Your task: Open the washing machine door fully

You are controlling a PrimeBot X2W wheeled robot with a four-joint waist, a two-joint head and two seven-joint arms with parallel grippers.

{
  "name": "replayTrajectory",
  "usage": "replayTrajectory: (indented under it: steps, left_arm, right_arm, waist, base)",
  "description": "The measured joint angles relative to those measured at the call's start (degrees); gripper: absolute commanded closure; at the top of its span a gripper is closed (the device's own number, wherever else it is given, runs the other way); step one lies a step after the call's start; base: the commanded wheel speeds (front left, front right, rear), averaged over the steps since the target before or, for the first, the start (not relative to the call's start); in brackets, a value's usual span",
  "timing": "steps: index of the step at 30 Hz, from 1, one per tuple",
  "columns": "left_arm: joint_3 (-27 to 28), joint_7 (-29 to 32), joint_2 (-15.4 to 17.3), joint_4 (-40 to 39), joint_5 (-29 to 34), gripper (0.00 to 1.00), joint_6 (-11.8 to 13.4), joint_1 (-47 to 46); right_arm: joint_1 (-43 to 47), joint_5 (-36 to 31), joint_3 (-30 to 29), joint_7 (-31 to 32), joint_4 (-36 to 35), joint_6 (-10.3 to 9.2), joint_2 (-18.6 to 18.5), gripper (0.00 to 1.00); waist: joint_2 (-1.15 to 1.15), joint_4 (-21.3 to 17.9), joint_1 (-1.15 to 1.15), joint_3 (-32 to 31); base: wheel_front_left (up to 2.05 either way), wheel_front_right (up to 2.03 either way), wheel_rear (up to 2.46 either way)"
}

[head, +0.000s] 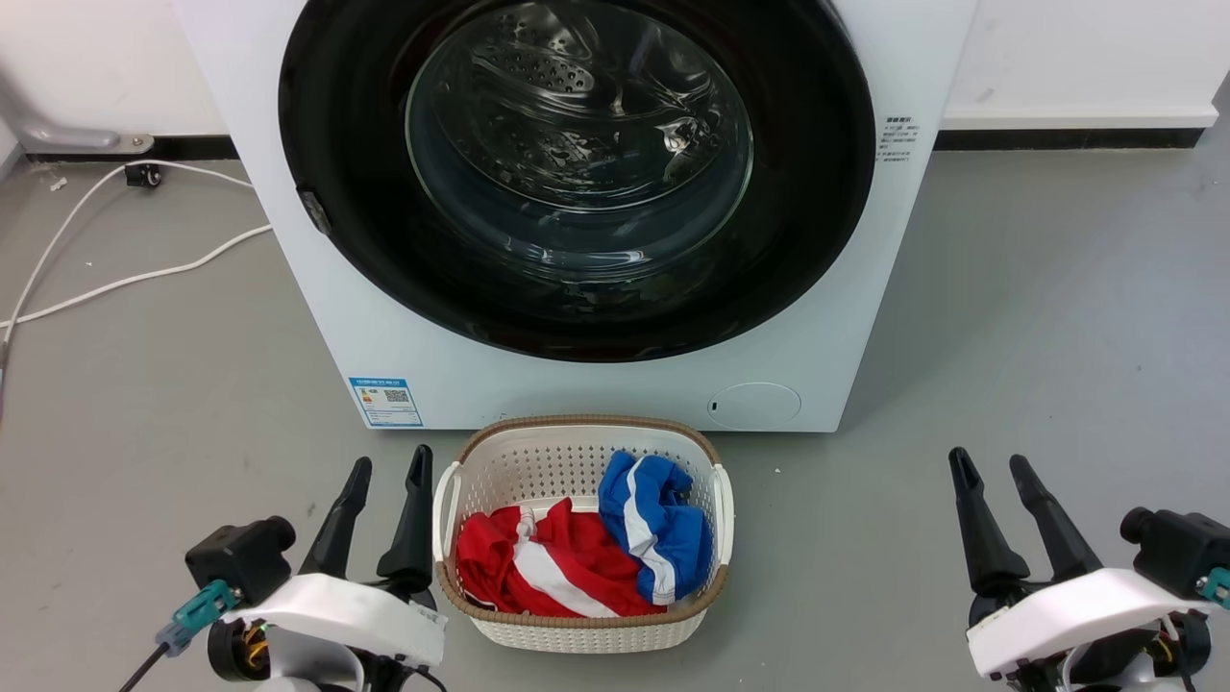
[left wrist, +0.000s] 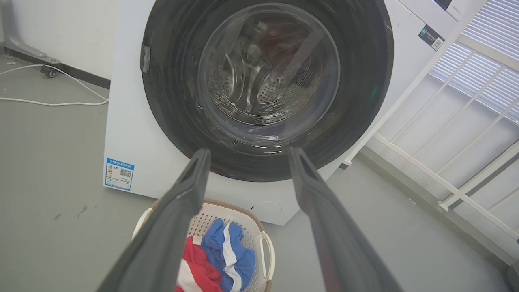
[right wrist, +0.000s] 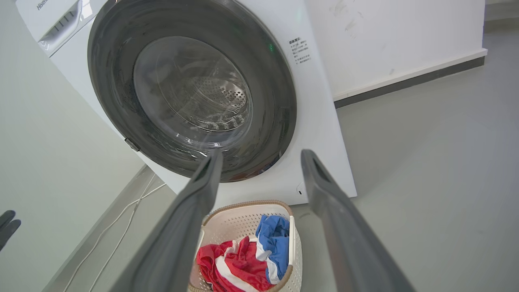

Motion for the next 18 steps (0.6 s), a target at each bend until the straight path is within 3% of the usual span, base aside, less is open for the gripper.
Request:
replayTrajectory:
  steps: [18]
  left_arm:
    - [-1.67,-2.55,1.00,0.41,10.88,0.00,0.52,-0.09]
  right_arm:
    - [1.07,-12.09,-0.34,-0.18,-2.66,0.00,0.45,0.00]
  waist:
    - [0.00,0.14,0.00,-0.21]
  base:
    - [0.00,0.00,0.00]
